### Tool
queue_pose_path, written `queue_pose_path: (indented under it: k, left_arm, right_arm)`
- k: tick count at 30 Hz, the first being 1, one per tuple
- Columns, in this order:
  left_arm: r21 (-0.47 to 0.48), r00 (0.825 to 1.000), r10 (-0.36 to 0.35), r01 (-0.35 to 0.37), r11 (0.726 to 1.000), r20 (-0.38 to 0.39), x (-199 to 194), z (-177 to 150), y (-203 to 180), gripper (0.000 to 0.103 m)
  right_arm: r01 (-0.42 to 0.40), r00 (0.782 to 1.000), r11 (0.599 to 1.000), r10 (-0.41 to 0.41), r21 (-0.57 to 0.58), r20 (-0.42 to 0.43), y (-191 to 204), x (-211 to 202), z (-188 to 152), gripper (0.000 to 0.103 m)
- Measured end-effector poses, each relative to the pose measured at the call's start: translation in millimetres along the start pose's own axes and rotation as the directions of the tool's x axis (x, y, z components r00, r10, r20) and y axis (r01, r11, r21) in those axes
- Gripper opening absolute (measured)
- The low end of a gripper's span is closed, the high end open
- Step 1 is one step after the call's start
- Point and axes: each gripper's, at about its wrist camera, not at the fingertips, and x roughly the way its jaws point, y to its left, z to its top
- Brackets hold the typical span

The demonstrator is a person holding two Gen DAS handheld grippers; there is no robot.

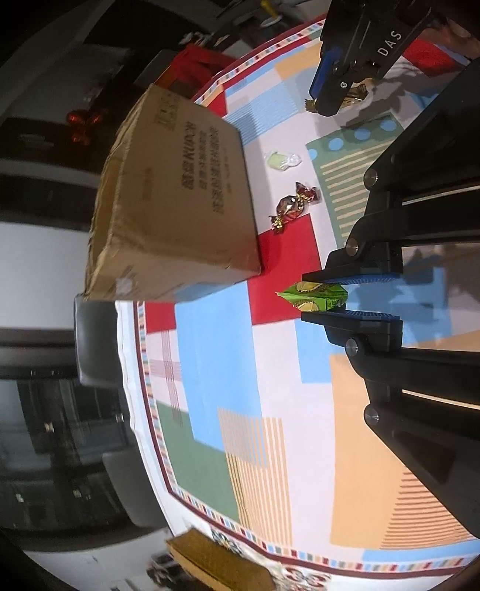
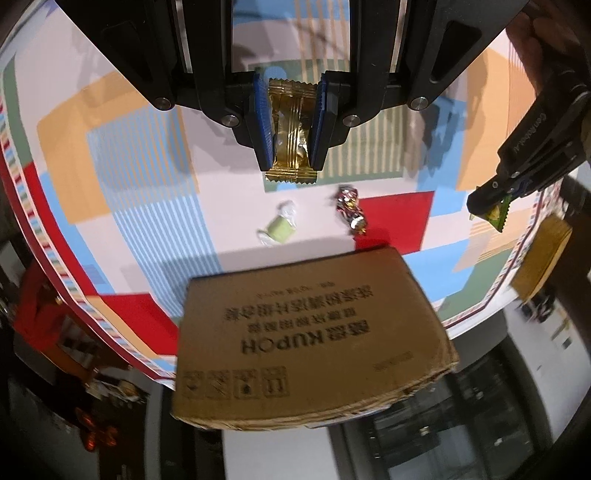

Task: Organize snacks
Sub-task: 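Lift both held candies and carry them over the cardboard box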

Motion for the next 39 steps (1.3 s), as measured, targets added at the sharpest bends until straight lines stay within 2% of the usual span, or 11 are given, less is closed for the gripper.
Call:
queue_pose_path:
  k: [7, 23, 31, 39]
  left_arm:
    - [-0.034, 1.000, 0.029, -0.029, 0.999, 0.008, -16, 10, -12, 0.013]
    - [-0.060, 0.998, 0.054, -0.051, 0.997, 0.045, -55, 45, -39, 0.013]
    - [-0.039, 0.992, 0.059, -0.055, 0.998, 0.114, -77, 79, -49, 0.013]
    - [0.008, 0.988, 0.045, -0.046, 0.999, 0.146, -82, 109, -61, 0.013]
  right_arm:
    - [-0.021, 0.997, 0.997, 0.026, -0.078, 0.066, -4, -20, 23, 0.022]
    - [-0.064, 0.986, 0.990, 0.082, -0.123, 0.144, -13, -57, 75, 0.022]
    - [-0.061, 0.977, 0.986, 0.090, -0.152, 0.193, -16, -78, 99, 0.022]
    - [-0.061, 0.969, 0.986, 0.095, -0.154, 0.226, -21, -89, 124, 0.022]
